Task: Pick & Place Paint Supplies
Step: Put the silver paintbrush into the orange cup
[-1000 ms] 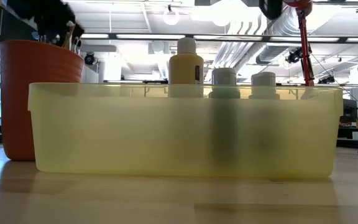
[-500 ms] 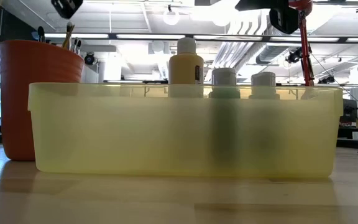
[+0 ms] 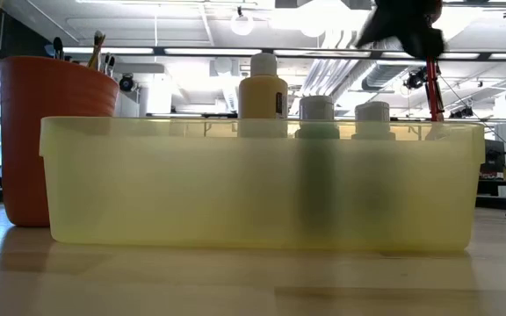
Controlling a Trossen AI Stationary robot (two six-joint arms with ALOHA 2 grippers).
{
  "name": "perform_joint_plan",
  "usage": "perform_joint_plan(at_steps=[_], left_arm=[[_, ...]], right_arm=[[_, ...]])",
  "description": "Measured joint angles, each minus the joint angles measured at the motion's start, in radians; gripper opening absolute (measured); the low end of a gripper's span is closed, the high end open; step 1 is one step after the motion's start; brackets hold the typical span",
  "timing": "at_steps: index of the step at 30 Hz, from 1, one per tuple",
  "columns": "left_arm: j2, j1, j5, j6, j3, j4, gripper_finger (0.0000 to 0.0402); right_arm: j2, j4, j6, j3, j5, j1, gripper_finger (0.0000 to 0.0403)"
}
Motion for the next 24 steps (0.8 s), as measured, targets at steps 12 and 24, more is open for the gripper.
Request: perform_joint_plan(at_steps=[12,24], left_arm=[[0.001,0.000,-0.054,0.191,0.003,0.104,0.0116],[0.004,0.000,-0.053,0.191,0.003,0.099,0.0116]], right_arm=[[0.026,-0.391,0.236,0.000,-0.093,0.010,0.0002],[0.048,-0.542,0.319,-0.069,-0.349,0.016,0.0002]])
